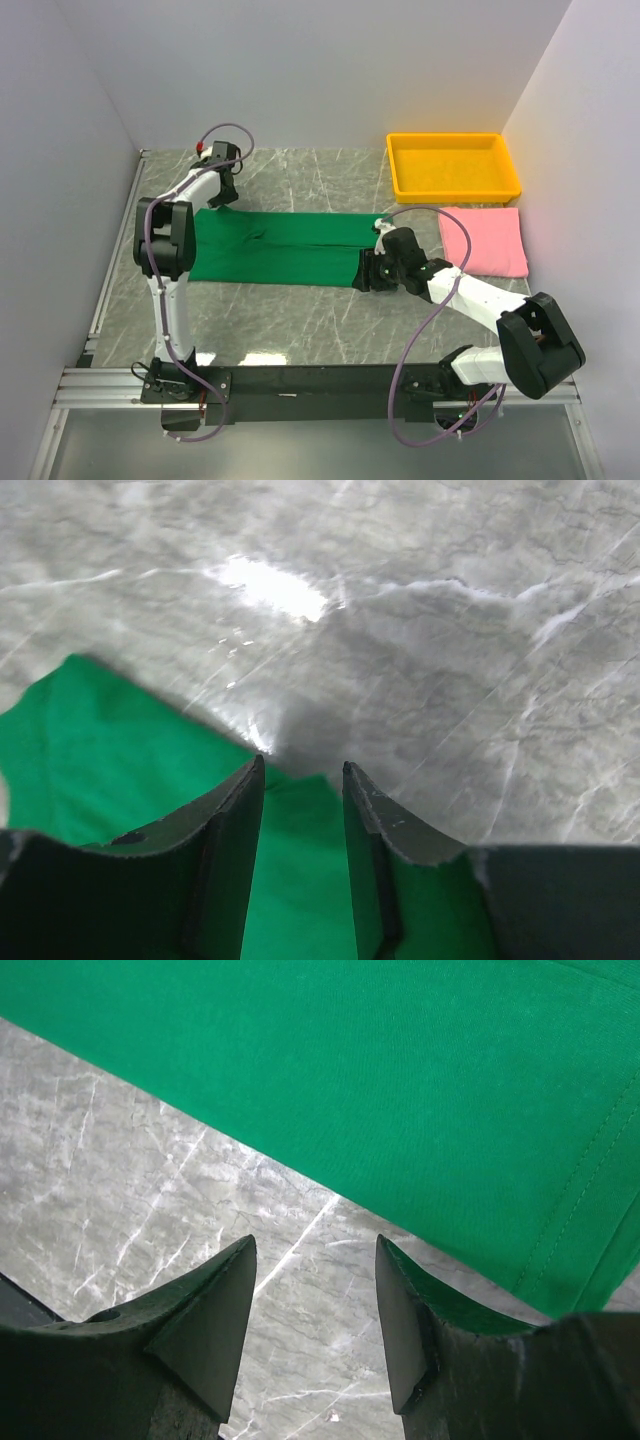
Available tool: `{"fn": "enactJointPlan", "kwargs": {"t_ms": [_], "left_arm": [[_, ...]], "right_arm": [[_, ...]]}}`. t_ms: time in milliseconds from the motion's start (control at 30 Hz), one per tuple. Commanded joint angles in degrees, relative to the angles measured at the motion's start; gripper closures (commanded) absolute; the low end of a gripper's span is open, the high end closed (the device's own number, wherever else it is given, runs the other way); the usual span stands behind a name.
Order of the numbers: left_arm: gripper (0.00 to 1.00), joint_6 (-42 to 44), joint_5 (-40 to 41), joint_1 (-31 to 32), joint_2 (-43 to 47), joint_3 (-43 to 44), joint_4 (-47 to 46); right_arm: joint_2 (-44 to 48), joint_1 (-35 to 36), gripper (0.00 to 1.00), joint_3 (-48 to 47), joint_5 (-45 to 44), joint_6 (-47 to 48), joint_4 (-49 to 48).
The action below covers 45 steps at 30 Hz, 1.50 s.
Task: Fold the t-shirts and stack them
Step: Fold the tshirt
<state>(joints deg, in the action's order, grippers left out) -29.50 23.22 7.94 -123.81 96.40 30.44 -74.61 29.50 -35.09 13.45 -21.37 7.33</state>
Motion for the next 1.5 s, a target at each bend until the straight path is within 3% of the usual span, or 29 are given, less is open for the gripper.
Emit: {"fn": "enactJointPlan", "kwargs": {"t_ms": [0,233,400,433,600,1133,1300,1367,1433,1467], "left_arm": [[0.57,1.55,-1.69,-0.30,-1.52,3.88,-1.08],[0.63,1.28,-2.22,-0.30,-3.11,3.80,-1.52],[0.83,1.46,-1.78,-0.30,-3.11,3.18,-1.52],[0.91,1.46,-1.69,-0.30,-3.02,3.09,-1.52],[0.99,1.81,-1.25,-0.30,-2.67,2.66,-1.43],[0.99,2.51,2.00,-1.62,1.64,3.88,-2.49],[0.99,2.16,-0.97,-1.97,1.29,3.89,-1.96],[0.81,1.55,-2.39,-1.97,0.94,3.80,-1.26],[0.68,1.20,-3.88,-1.97,0.76,2.83,-1.52],[0.66,1.20,-4.32,-1.97,0.50,2.57,-1.69]], "right_arm": [[-0.27,0.56,0.42,-0.33,0.26,0.89,-0.13],[-0.45,0.65,0.42,-0.59,-0.18,0.89,0.23],[-0.89,0.83,0.43,-0.86,-0.01,0.71,0.14],[-0.80,0.83,0.43,-0.86,0.08,0.80,0.22],[-0.54,0.91,0.43,-0.77,-0.18,0.71,0.22],[-0.36,1.09,0.43,-1.21,-0.27,0.71,0.49],[-0.80,1.00,0.43,-1.47,-0.53,0.80,0.67],[-0.98,1.18,0.43,-1.47,-0.27,0.71,0.49],[-1.33,1.09,0.43,-1.56,-0.01,0.62,0.31],[-1.33,1.18,0.43,-1.56,0.08,0.62,0.23]]}}
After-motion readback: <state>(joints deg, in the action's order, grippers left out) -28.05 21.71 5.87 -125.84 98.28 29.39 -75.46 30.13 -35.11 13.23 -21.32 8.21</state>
